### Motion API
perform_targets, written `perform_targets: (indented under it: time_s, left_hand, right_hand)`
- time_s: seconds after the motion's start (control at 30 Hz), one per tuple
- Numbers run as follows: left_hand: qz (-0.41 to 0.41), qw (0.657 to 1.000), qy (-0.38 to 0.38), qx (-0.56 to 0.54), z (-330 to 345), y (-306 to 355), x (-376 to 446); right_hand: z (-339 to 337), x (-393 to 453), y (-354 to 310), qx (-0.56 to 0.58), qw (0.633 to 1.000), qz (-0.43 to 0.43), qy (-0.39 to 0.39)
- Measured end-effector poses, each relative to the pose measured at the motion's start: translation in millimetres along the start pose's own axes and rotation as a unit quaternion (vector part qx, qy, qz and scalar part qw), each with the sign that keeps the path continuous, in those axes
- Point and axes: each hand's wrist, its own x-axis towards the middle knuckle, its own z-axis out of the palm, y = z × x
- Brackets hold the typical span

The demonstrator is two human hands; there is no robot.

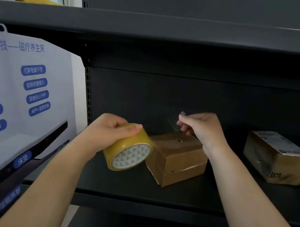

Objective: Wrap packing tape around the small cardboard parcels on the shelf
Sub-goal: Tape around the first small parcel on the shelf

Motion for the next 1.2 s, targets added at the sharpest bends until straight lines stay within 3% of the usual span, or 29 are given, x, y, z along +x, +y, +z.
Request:
perform_targets:
  time_s: [0.1, 0.2, 0.27, 0.33, 0.57, 0.73, 0.9, 0.97, 1.1, 1.2]
  left_hand:
    - [0.013, 0.989, -0.079, -0.121, -9, -5, 0]
    - [0.037, 0.93, -0.21, -0.298, -13, -17, 2]
    - [0.038, 0.896, -0.283, -0.339, -12, -20, 2]
    - [0.036, 0.893, -0.312, -0.323, -11, -18, 0]
    - [0.026, 0.934, -0.234, -0.269, -12, -13, 3]
    - [-0.036, 0.954, -0.193, -0.226, -9, -5, 3]
    - [-0.096, 0.993, -0.064, -0.035, -12, -3, 6]
    - [-0.107, 0.991, -0.053, -0.053, -16, -7, 10]
    - [-0.088, 0.966, -0.098, -0.222, -28, -24, 10]
    - [-0.083, 0.967, -0.107, -0.218, -24, -26, 12]
  right_hand:
    - [-5, 1, 3, 0.033, 0.999, 0.028, -0.009]
    - [-10, 1, 4, 0.074, 0.996, 0.045, -0.023]
    - [-13, 2, 4, 0.084, 0.994, 0.055, -0.032]
    - [-14, 4, 4, 0.074, 0.995, 0.057, -0.033]
    - [-12, 7, 8, 0.052, 0.998, 0.023, 0.008]
    - [-10, 8, 10, 0.053, 0.998, 0.01, 0.017]
    - [-23, 20, 17, 0.046, 0.994, 0.012, 0.093]
    - [-29, 24, 20, 0.037, 0.996, 0.016, 0.074]
    - [-30, 27, 27, 0.034, 0.998, 0.036, 0.048]
    - [-30, 35, 33, -0.002, 0.997, 0.061, 0.04]
